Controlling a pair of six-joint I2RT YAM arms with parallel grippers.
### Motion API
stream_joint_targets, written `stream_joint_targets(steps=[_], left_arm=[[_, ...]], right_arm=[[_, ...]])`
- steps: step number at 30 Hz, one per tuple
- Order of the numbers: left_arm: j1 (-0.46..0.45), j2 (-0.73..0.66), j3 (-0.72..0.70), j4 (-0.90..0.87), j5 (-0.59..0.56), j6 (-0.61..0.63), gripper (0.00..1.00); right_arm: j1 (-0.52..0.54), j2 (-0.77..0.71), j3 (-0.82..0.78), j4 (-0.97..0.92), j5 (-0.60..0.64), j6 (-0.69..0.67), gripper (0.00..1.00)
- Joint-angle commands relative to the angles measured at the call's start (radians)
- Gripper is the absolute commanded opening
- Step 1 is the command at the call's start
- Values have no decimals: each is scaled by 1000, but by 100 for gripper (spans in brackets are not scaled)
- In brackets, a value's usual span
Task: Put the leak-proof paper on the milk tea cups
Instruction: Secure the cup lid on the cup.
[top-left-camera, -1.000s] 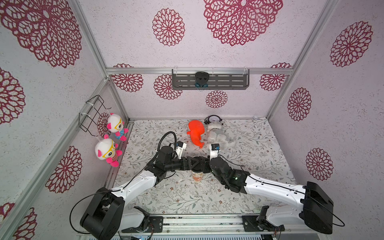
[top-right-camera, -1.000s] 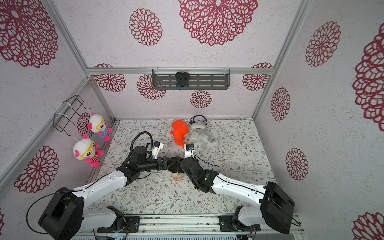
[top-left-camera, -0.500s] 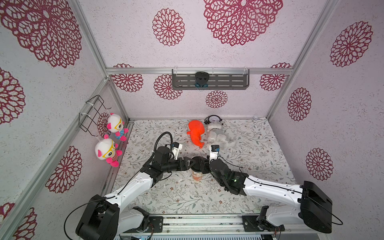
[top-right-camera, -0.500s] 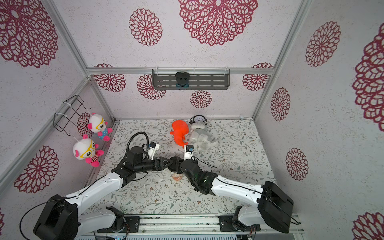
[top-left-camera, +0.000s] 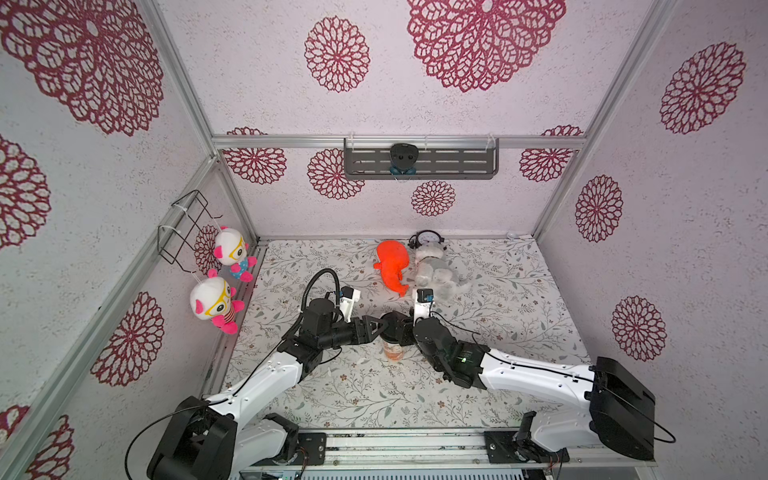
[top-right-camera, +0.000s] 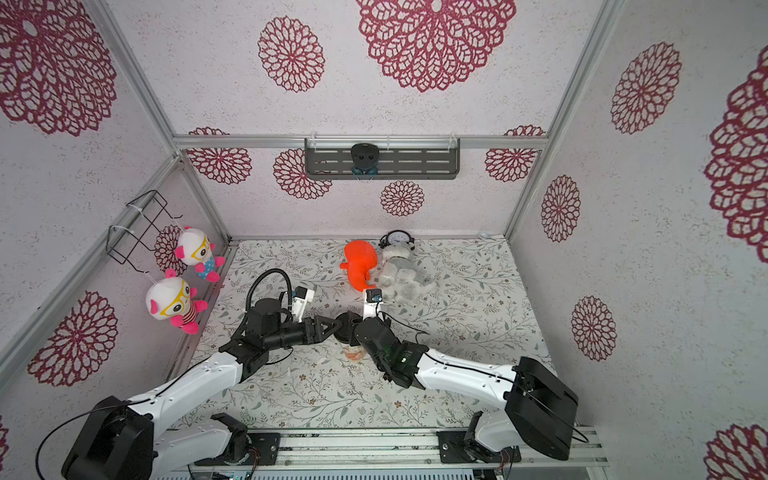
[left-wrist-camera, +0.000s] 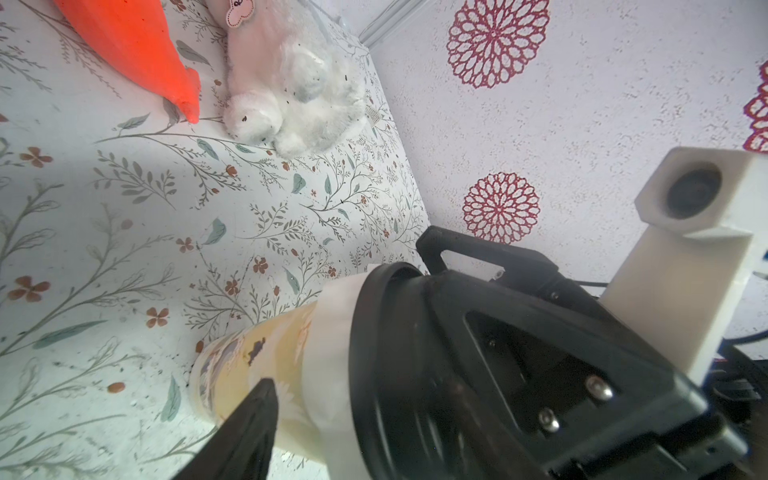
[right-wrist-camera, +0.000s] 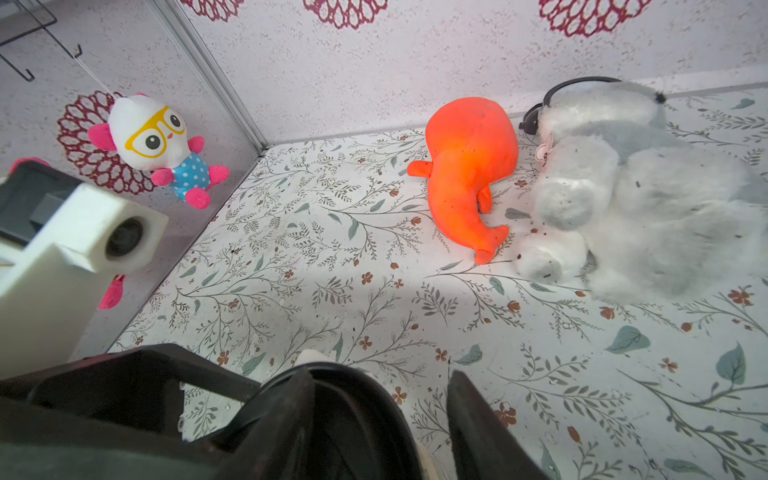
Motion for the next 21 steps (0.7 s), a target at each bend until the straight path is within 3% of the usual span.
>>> stream_joint_targets(steps=[1, 3, 10, 21], left_arm=[[30, 9, -49, -96, -48, -7, 66], [33, -12, -53, -82, -49, -21, 72], [64, -112, -58, -140, -102, -7, 75], [71, -74, -28, -109, -55, -11, 74]], right_arm=[[0, 120, -113, -395, 3, -83, 54], [0, 130, -114, -399, 17, -88, 54], [0, 138, -137, -383, 51, -101, 54], [3, 163, -149, -369, 71, -102, 54]])
